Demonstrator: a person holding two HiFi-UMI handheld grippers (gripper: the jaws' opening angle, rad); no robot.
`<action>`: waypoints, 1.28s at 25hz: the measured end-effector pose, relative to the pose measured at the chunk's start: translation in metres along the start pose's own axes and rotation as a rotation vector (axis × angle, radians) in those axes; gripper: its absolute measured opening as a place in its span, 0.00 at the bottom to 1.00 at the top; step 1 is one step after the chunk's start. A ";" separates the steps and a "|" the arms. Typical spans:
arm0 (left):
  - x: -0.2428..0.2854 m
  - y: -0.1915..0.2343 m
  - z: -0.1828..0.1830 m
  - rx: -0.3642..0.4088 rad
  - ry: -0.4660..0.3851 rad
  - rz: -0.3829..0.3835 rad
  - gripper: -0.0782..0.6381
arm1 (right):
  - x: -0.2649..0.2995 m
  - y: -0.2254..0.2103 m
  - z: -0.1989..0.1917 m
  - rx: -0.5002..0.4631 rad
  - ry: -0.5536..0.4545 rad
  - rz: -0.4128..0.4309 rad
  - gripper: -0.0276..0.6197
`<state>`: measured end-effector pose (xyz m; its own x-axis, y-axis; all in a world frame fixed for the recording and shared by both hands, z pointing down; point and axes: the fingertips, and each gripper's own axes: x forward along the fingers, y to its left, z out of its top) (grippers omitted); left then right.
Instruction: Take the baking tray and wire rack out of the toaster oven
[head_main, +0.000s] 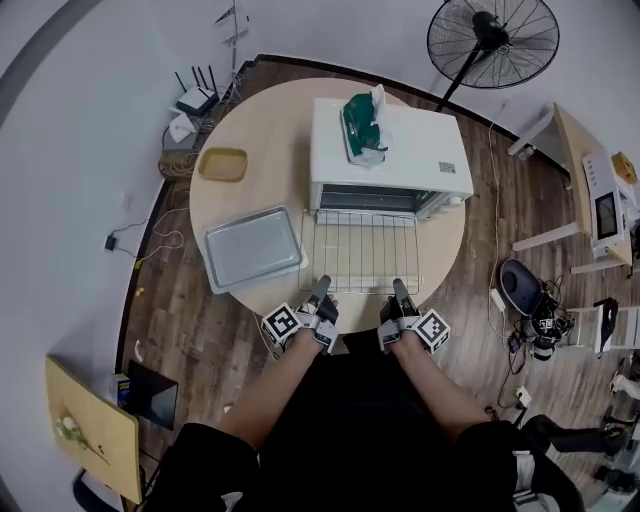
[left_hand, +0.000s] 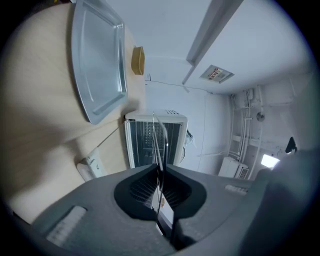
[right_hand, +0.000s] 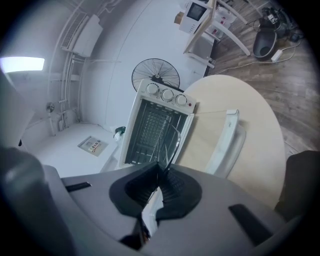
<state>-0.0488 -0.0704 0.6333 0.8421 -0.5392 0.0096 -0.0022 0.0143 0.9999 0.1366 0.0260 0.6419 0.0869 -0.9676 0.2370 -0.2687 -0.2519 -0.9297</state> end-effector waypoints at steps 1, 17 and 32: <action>-0.007 0.001 0.004 -0.007 -0.012 -0.001 0.14 | 0.003 0.002 -0.008 0.004 0.014 0.009 0.04; -0.147 0.023 0.105 -0.003 -0.322 0.054 0.14 | 0.063 0.055 -0.158 -0.111 0.383 0.093 0.05; -0.176 0.052 0.202 -0.007 -0.446 0.182 0.14 | 0.137 0.063 -0.245 -0.052 0.521 0.036 0.05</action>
<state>-0.3058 -0.1453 0.6859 0.5150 -0.8359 0.1900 -0.1233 0.1471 0.9814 -0.1032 -0.1265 0.6852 -0.4088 -0.8523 0.3262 -0.3111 -0.2058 -0.9278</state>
